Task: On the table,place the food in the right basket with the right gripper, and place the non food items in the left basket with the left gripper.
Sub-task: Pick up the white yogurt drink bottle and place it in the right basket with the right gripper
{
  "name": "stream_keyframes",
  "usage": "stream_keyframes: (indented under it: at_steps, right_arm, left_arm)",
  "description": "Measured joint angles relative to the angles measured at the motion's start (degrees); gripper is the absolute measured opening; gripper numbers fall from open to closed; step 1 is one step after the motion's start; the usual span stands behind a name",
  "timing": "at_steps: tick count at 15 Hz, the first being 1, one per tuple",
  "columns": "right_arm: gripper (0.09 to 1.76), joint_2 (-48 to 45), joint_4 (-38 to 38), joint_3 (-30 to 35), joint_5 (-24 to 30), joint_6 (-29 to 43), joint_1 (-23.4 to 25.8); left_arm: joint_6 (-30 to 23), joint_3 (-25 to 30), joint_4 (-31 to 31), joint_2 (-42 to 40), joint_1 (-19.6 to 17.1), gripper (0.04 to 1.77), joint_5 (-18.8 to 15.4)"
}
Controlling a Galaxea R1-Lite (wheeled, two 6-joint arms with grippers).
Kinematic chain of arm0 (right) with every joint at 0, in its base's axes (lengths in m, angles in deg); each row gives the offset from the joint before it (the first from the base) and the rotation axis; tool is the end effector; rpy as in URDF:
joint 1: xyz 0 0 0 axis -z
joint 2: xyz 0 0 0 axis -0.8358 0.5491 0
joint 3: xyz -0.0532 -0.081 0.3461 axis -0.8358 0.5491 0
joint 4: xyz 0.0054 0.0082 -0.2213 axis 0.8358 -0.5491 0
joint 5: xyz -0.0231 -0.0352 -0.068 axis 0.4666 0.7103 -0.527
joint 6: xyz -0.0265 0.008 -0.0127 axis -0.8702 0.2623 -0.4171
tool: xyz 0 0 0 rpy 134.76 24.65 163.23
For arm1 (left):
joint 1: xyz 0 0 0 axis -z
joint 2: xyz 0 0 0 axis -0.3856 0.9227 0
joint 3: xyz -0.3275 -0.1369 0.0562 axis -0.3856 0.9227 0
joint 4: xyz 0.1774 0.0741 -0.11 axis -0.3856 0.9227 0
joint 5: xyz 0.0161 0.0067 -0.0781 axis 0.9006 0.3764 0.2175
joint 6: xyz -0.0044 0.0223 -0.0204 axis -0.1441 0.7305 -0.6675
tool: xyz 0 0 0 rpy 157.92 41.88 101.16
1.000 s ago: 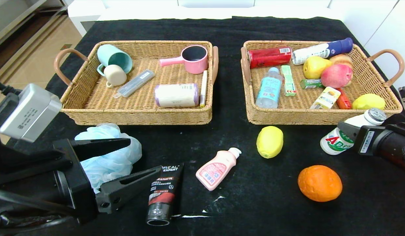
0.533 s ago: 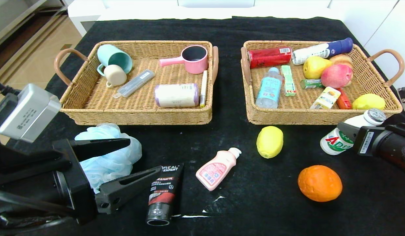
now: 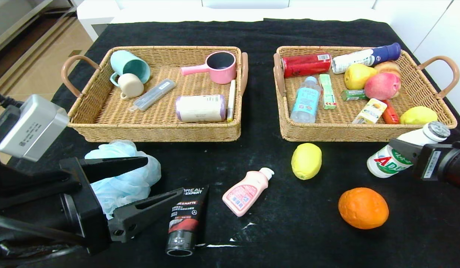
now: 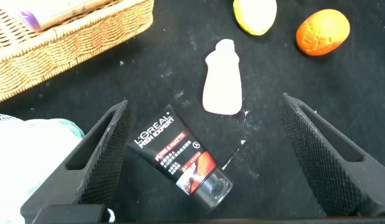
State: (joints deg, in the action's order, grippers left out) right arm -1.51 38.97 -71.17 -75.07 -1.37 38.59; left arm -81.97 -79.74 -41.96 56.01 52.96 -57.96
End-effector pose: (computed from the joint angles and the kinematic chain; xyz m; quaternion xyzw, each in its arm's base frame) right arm 0.2076 0.0599 0.2677 0.0443 0.0869 0.0257 0.9949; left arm 0.1491 -0.0940 0.2800 0.0408 0.0919 -0.3540 0.9298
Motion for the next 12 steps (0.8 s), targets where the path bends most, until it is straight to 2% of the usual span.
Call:
stream_keyframes:
  at_steps: [2, 6, 12]
  right_arm:
    - [0.89, -2.7, -4.0, -1.9, 0.0, -0.5, -0.6]
    - [0.89, -4.3, -5.8, -6.9, 0.0, -1.7, -0.9]
    - [0.88, 1.9, -8.9, -20.6, -0.3, -1.9, -0.3]
  left_arm:
    - [0.0, 0.0, 0.0, 0.0, 0.0, 1.72, 0.0]
    - [0.0, 0.0, 0.0, 0.0, 0.0, 1.72, 0.0]
    - [0.0, -0.2, -0.1, 0.0, 0.0, 1.72, 0.7]
